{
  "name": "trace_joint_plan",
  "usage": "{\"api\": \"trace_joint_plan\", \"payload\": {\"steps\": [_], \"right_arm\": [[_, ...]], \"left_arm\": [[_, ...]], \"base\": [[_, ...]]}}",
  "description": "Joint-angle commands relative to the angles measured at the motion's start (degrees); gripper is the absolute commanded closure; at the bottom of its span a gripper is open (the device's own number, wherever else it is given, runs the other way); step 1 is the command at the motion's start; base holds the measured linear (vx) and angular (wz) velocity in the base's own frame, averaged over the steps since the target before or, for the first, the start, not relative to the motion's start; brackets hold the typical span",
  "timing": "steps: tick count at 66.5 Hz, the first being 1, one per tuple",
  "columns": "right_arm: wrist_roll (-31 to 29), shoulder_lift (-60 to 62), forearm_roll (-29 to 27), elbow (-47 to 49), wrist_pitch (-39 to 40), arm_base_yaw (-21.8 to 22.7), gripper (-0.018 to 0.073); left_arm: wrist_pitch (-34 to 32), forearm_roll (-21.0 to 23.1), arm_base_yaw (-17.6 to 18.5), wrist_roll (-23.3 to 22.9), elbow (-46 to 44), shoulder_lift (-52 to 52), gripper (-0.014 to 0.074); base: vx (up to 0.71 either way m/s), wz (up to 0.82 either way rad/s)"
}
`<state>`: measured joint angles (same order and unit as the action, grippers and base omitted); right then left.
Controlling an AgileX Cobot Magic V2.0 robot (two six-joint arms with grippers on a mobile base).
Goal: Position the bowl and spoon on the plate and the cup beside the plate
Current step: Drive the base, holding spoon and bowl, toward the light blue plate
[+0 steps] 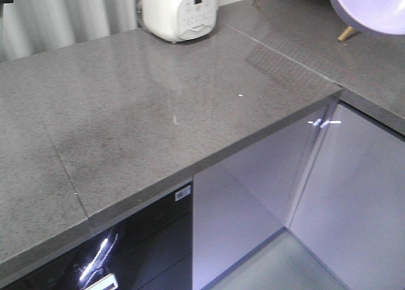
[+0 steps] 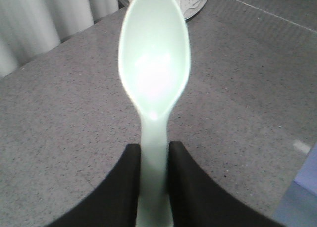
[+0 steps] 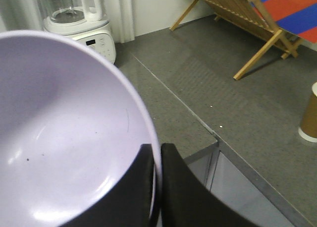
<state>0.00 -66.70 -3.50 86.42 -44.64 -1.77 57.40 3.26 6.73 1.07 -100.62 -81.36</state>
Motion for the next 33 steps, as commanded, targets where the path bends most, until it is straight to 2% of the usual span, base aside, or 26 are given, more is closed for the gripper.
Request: {"api": "trace_joint_plan", "payload": {"steps": [1, 33], "right_arm": [[-0.60, 1.08, 0.22, 1.57, 4.60, 0.32, 0.0570], [-0.60, 1.08, 0.22, 1.57, 4.60, 0.32, 0.0570]], "left_arm": [[-3.62, 0.59, 0.31, 0.01, -1.86, 1.69, 0.0603], [-3.62, 0.59, 0.31, 0.01, -1.86, 1.69, 0.0603]], "base": [[-0.05, -0.34], [-0.06, -0.43]]}}
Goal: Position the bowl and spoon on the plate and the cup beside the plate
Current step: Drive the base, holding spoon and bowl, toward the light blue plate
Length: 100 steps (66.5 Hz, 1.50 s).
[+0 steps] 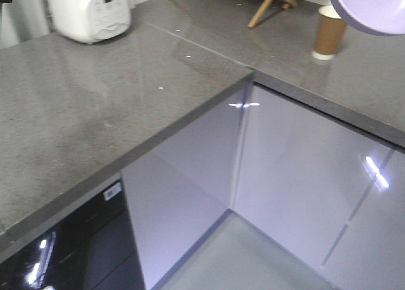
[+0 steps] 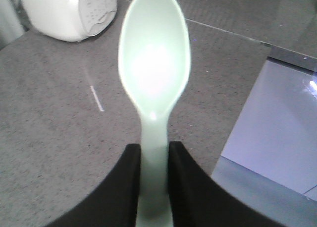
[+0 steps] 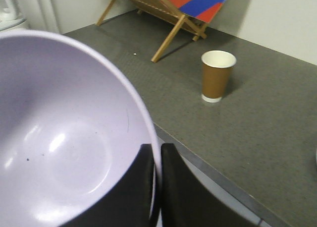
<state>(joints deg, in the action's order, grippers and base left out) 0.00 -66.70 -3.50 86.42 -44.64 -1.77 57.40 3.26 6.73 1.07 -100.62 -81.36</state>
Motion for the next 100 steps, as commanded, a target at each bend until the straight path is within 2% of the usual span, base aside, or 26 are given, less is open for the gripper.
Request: {"api": "trace_joint_plan", "payload": {"steps": [1, 56, 100], "right_arm": [[-0.60, 1.08, 0.22, 1.57, 4.60, 0.32, 0.0570], [-0.60, 1.08, 0.22, 1.57, 4.60, 0.32, 0.0570], [-0.60, 1.08, 0.22, 1.57, 4.60, 0.32, 0.0570]], "left_arm": [[-3.62, 0.59, 0.31, 0.01, -1.86, 1.69, 0.0603], [-3.62, 0.59, 0.31, 0.01, -1.86, 1.69, 0.0603], [-3.66, 0.59, 0.31, 0.01, -1.86, 1.69, 0.0603]], "base": [[-0.06, -0.50], [-0.04, -0.45], [0.03, -0.08]]}}
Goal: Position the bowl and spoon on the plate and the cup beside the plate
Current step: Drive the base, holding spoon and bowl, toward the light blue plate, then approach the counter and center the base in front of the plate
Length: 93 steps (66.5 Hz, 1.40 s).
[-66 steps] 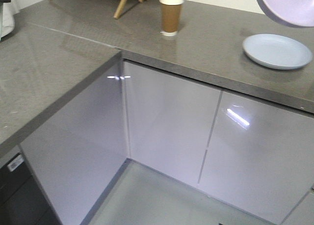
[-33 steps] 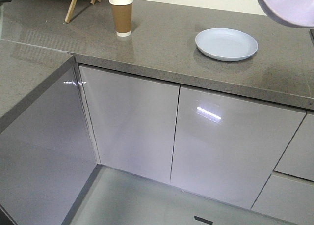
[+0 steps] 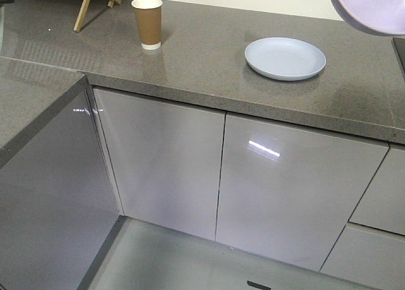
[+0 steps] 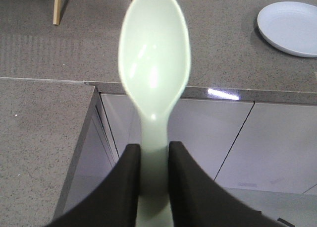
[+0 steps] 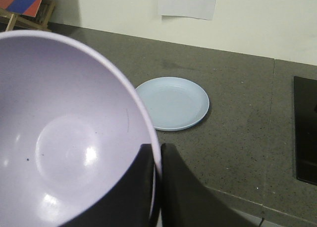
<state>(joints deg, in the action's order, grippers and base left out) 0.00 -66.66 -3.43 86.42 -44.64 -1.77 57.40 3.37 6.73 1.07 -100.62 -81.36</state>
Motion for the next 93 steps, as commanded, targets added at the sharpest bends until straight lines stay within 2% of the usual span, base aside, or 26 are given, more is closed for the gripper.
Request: {"api": "trace_joint_plan", "payload": {"steps": [1, 93], "right_arm": [[-0.60, 1.03, 0.15, 1.57, 4.60, 0.32, 0.0570], [-0.60, 1.03, 0.15, 1.57, 4.54, 0.32, 0.0570]], "left_arm": [[-3.66, 0.49, 0.31, 0.01, -1.86, 1.69, 0.0603], [-3.60, 0.49, 0.31, 0.01, -1.86, 1.69, 0.0603]], "base": [[0.03, -0.03], [0.14, -0.15]]}}
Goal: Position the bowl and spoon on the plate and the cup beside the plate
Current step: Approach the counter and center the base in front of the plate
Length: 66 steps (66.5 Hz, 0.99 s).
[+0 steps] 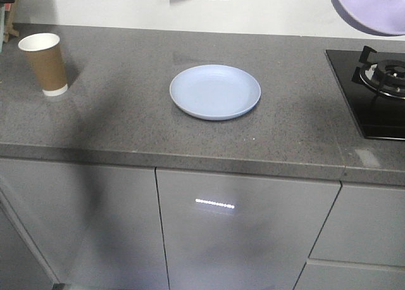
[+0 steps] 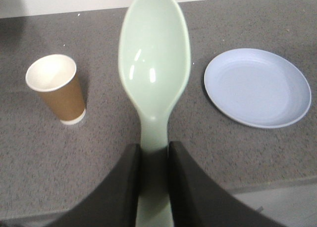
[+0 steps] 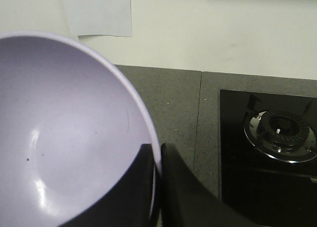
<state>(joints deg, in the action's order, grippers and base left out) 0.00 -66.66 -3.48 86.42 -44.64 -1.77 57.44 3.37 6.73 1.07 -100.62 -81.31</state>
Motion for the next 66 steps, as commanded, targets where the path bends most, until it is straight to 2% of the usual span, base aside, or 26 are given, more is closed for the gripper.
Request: {"api": "trace_joint_plan", "payload": {"steps": [1, 66], "right_arm": [[-0.60, 1.03, 0.20, 1.57, 4.54, 0.32, 0.0570], [-0.60, 1.03, 0.20, 1.57, 4.54, 0.32, 0.0570]], "left_arm": [[-3.65, 0.49, 0.31, 0.01, -1.86, 1.64, 0.0603], [-3.65, 0.49, 0.31, 0.01, -1.86, 1.64, 0.0603]], "base": [[0.20, -0.07], [0.16, -0.05]]}}
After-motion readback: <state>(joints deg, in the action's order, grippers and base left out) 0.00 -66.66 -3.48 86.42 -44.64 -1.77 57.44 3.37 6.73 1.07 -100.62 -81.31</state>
